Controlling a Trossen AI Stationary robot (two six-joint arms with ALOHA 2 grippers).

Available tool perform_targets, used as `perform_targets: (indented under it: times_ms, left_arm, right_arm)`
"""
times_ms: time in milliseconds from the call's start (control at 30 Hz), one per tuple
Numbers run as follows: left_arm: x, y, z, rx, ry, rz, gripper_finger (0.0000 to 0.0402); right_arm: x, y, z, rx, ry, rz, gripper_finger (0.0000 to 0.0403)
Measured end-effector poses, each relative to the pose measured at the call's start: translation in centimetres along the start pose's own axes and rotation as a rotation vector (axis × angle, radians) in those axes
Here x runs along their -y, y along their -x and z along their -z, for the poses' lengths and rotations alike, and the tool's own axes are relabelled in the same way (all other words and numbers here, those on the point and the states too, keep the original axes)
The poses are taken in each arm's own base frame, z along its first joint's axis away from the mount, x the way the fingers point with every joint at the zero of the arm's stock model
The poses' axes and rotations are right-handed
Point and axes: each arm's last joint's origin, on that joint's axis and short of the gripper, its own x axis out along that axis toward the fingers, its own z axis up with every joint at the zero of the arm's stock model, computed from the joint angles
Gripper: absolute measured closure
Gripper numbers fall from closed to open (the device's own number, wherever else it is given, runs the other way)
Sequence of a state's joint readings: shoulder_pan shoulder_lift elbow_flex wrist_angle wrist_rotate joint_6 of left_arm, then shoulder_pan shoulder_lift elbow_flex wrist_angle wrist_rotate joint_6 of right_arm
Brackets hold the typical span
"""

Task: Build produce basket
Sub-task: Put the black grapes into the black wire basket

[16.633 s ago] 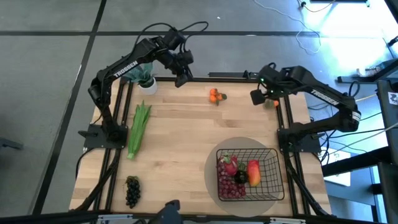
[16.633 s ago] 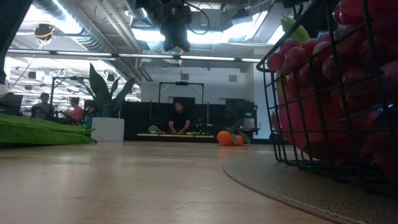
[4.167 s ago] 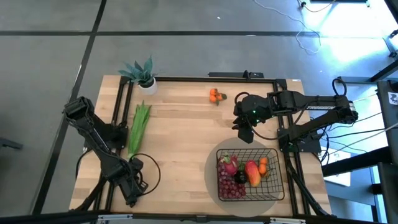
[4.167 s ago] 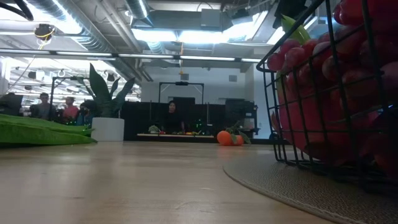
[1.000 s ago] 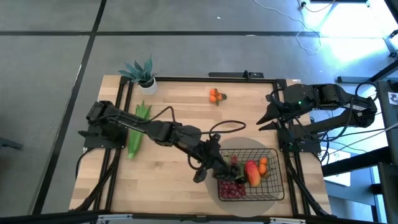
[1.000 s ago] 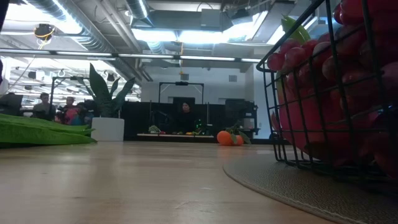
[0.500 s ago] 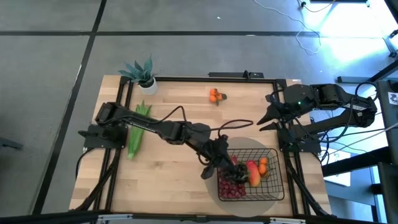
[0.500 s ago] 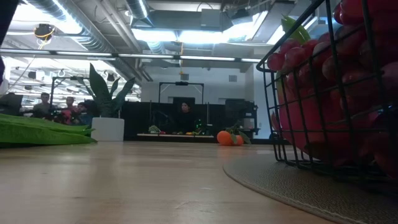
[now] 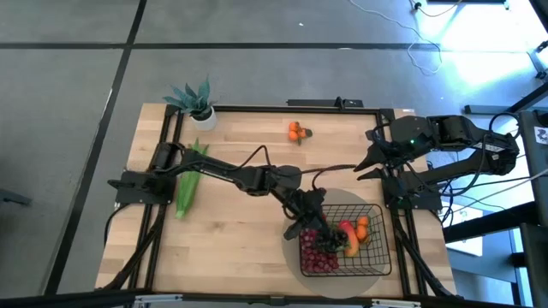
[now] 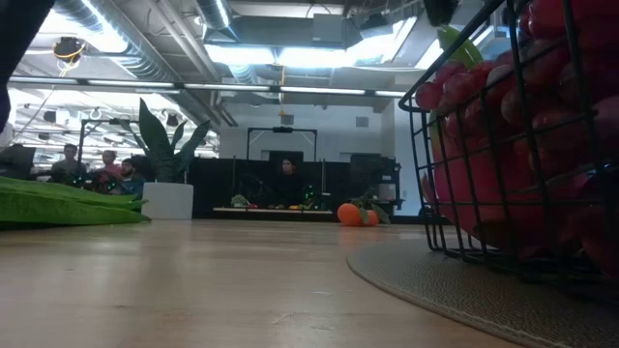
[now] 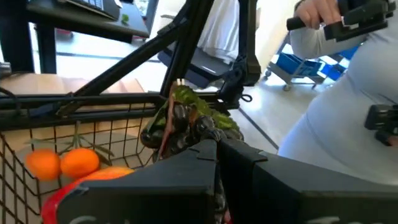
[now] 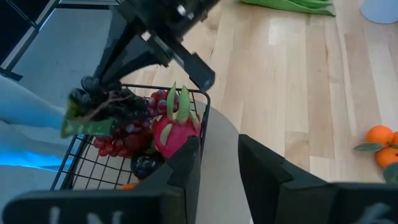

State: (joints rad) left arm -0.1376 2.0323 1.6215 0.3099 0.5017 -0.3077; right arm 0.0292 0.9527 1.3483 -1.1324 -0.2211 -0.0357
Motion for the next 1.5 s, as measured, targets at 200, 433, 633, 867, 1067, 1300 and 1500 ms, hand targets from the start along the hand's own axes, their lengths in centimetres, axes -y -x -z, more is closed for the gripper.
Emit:
perform_targets:
  times_ms: [200, 433, 633, 867, 1067, 1300, 1500]
  left_arm:
    - [-1.7, 0.5, 0.1, -0.002, -0.004, -0.024, 0.0401]
    - [-3.3, 0.6, -0.1, 0.080, -0.014, -0.127, 0.0401]
    - [-4.9, 0.2, 1.4, 0.070, 0.009, -0.202, 0.0401]
    - [-5.6, -0.2, 2.5, 0.057, 0.033, -0.212, 0.0401]
    - [-5.8, -0.3, 3.0, 0.034, 0.048, -0.221, 0.0401]
    - [-6.1, -0.3, 3.7, -0.035, 0.064, -0.276, 0.0401]
    - [-6.2, -0.2, 3.9, -0.043, 0.069, -0.297, 0.0401]
  right_arm:
    - [0.0, 0.0, 0.0, -0.001, 0.000, 0.000, 0.0308]
    - [0.0, 0.0, 0.0, -0.001, 0.000, 0.000, 0.0308]
    - [0.0, 0.0, 0.0, -0.002, 0.009, 0.001, 0.0308]
    - [0.0, 0.0, 0.0, -0.002, 0.022, 0.003, 0.0308]
    - [0.0, 0.0, 0.0, -0.003, 0.022, 0.003, 0.0308]
    - [0.0, 0.0, 0.0, -0.003, 0.022, 0.002, 0.0308]
    - [0.0, 0.0, 0.0, -0.003, 0.021, 0.001, 0.0308]
